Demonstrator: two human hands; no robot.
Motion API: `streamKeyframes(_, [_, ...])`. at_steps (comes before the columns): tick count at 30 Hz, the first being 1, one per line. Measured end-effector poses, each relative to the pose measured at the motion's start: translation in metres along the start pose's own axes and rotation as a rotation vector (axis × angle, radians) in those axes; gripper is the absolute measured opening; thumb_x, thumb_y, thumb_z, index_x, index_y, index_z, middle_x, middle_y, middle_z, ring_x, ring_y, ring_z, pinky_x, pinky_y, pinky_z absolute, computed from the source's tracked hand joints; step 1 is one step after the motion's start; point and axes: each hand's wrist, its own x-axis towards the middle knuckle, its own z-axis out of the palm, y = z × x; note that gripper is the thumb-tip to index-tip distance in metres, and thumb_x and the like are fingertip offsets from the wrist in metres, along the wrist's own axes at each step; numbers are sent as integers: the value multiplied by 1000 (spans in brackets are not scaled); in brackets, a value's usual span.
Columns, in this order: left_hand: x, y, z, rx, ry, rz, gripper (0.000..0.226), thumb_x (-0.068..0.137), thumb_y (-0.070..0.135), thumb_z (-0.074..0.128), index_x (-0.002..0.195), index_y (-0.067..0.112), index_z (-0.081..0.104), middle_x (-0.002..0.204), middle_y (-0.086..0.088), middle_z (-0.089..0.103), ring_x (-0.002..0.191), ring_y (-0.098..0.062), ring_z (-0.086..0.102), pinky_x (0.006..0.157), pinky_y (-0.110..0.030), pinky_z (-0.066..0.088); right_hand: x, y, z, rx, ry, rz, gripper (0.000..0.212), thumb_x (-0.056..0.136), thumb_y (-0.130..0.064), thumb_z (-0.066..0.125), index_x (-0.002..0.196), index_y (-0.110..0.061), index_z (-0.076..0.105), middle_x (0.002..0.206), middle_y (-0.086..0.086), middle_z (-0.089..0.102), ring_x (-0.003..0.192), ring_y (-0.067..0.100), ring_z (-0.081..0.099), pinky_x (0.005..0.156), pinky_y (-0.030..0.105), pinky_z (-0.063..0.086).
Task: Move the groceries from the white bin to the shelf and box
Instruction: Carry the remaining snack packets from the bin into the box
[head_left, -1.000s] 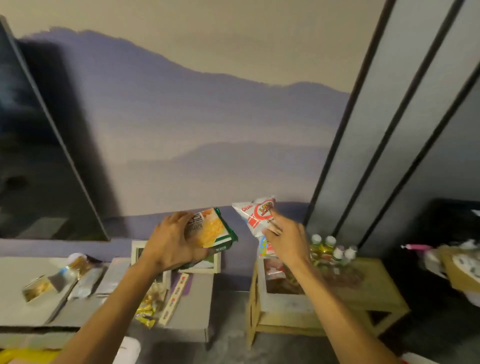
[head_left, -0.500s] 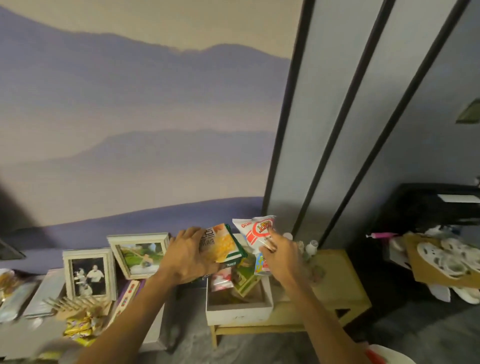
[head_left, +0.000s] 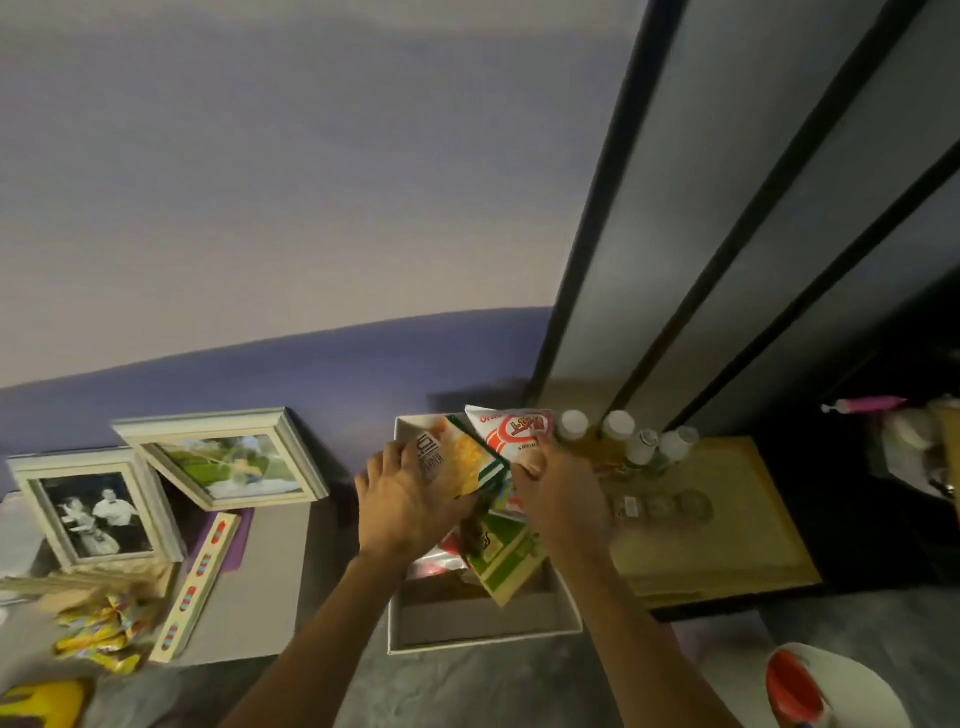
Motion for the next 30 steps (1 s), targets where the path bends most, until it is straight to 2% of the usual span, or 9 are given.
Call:
streamKeyframes(3, [5,-8,20,69,83,-3,122,64,98,59,157,25,31,156,-2,45,143,-28,40,122,-52,34,0,7,19,-70,30,-72,59,98,-56,62,148,-27,54,140,-4,61,121,19,56,92,36,55])
streamKeyframes(6, [4,-7,35,135,157,-53,123,66,97,59,157,19,33,156,-8,46,144,-33,43,122,-55,35,-3,1,34,-160,48,-78,66,98,-60,54,154,-27,46,151,0,52,131,26,49,97,42,54])
streamKeyframes(10, [3,9,48,189,182,-155,122,66,98,58,153,15,35,154,-11,47,141,-36,45,120,-56,35,-2,-8,49,-198,47,-39,70,97,-61,52,157,-26,40,155,7,46,136,33,44,96,51,56])
streamKeyframes(14, [7,7,51,169,158,-142,123,66,99,58,153,15,37,154,-12,48,142,-36,44,120,-58,32,0,-5,51,-161,44,-57,72,97,-63,54,157,-25,42,156,6,46,137,31,45,100,48,54])
streamKeyframes(17, [7,-4,44,123,120,-85,129,61,105,48,156,18,33,159,-9,43,148,-33,40,123,-59,28,-2,1,44,-95,19,-83,77,96,-69,54,159,-26,42,159,3,45,143,27,43,108,46,50])
streamKeyframes(20, [5,-14,22,47,93,31,132,60,110,29,159,24,27,167,-5,31,156,-29,28,127,-60,20,-8,5,23,1,25,-118,80,93,-72,57,157,-26,44,159,0,48,144,24,45,111,47,50])
streamKeyframes(23, [4,-15,-19,-3,96,90,125,67,107,34,163,27,23,174,-2,21,162,-25,13,131,-58,11,-9,3,-14,-8,61,-141,85,91,-79,50,156,-24,40,157,2,49,143,24,48,114,44,48])
streamKeyframes(25, [2,-8,-54,-14,102,106,125,71,104,32,167,25,17,177,-2,14,164,-22,6,132,-55,6,-12,-5,-48,7,57,-146,94,91,-80,50,162,-22,32,166,5,38,152,27,39,120,47,40])
streamKeyframes(30, [-12,21,-160,-2,213,160,131,68,107,19,168,22,18,177,-2,15,164,-23,8,131,-54,11,-27,-37,-152,60,93,-175,100,93,-74,58,168,-21,17,176,5,17,161,28,18,127,54,30])
